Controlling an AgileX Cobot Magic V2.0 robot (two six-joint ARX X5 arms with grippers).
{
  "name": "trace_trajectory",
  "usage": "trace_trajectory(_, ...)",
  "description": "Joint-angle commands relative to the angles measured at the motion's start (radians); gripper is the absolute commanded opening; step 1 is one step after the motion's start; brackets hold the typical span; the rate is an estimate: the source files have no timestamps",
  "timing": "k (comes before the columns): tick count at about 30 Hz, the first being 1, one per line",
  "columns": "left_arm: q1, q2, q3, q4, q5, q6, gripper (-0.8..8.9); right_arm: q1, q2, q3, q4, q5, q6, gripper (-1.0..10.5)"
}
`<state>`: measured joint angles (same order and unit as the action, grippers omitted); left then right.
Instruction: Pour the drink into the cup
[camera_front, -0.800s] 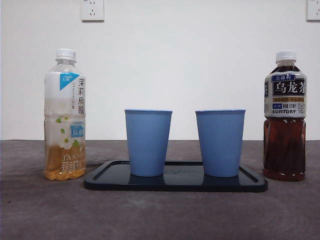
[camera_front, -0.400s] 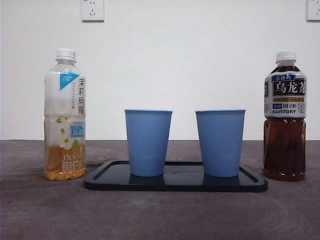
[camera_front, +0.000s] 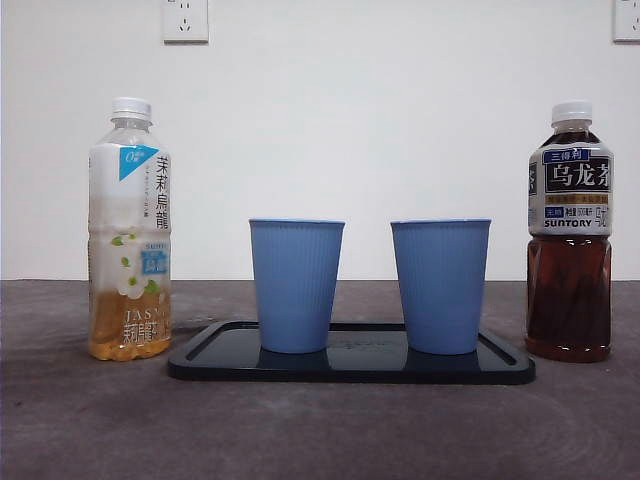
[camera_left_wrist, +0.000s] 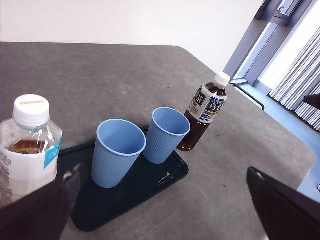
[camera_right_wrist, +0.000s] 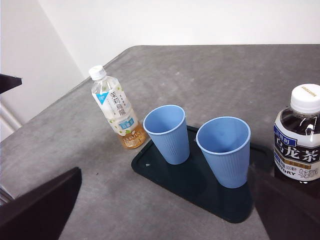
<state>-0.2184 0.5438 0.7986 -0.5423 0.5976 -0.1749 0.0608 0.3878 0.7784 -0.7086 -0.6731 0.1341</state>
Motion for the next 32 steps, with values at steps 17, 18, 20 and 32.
trace_trajectory(17,-0.006,0.031,0.014,0.012,-0.003,0.015,5.32,0.003,0.094,-0.242,0.34,0.235,0.077,5.9)
trace_trajectory(18,-0.006,0.032,0.014,0.012,-0.003,0.021,5.31,0.003,0.113,-0.27,0.395,0.24,0.09,5.8)
trace_trajectory(20,-0.006,0.032,0.014,0.012,-0.003,0.034,5.31,0.006,0.152,-0.312,0.487,0.266,0.103,5.8)
trace_trajectory(32,-0.006,0.031,0.014,0.01,-0.003,0.06,5.31,0.042,0.549,-0.42,1.006,0.364,0.056,5.9)
